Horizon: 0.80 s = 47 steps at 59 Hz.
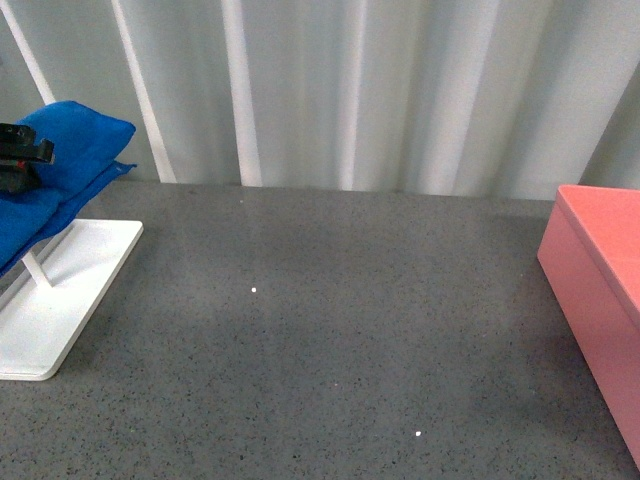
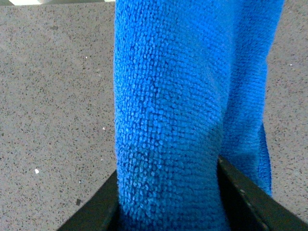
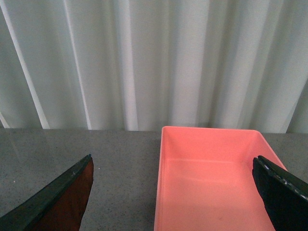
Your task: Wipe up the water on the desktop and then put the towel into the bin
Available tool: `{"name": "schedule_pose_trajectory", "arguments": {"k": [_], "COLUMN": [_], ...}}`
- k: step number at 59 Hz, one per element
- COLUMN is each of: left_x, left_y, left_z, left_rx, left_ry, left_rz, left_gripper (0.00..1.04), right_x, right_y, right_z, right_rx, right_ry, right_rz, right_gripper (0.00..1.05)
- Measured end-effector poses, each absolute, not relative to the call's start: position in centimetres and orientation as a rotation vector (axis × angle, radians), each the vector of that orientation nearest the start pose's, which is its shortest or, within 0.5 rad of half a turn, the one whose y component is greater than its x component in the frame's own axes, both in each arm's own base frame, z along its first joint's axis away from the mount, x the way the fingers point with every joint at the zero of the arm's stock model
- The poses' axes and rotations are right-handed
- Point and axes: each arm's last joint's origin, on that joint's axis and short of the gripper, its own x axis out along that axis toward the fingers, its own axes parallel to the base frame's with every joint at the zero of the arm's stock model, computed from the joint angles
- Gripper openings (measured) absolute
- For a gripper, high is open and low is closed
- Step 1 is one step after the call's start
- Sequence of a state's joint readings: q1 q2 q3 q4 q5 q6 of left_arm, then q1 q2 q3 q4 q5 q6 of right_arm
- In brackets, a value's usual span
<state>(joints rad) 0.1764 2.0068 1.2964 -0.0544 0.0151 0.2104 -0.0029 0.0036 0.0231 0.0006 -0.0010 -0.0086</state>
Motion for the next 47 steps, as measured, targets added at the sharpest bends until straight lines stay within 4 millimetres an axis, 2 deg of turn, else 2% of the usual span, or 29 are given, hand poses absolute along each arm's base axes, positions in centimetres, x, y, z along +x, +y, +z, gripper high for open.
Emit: {"name": "schedule_pose_trajectory", "arguments": {"k": [8,14,25,32,40,47], "left_x": [41.3,40.9,40.2,39.3,37.6,35.6], "left_y": [7.2,7.2,7.1,6.1,3.1,-1.4], "left_z": [17.6,18.6,19.8,21.1,24.0,26.5], "left_rx": [0.110,0.109,0.093,0.046,-0.057,-0.150], "left_ry": [0.738,0.717,0.692,0.654,0.531,0.381], "left_rz": [0.039,0.035,0.004,-0.073,-0.244,-0.443], "left_gripper": [0.23,0.11,0.07,0.07,0.07,0.07], "right_x": [9.6,9.6,9.6,9.6,9.6,9.6], "right_y": [0.0,0.0,0.0,0.0,0.0,0.0], "right_z": [17.1,17.1,17.1,17.1,17.1,17.1], "right_rx": [-0.009,-0.009,-0.009,-0.009,-0.009,-0.009], "right_ry": [-0.020,-0.020,-0.020,-0.020,-0.020,-0.020], "right_rz": [-0.002,-0.002,-0.002,-0.002,-0.002,-0.002], "right_gripper": [0.98,0.98,0.98,0.98,0.98,0.98]}}
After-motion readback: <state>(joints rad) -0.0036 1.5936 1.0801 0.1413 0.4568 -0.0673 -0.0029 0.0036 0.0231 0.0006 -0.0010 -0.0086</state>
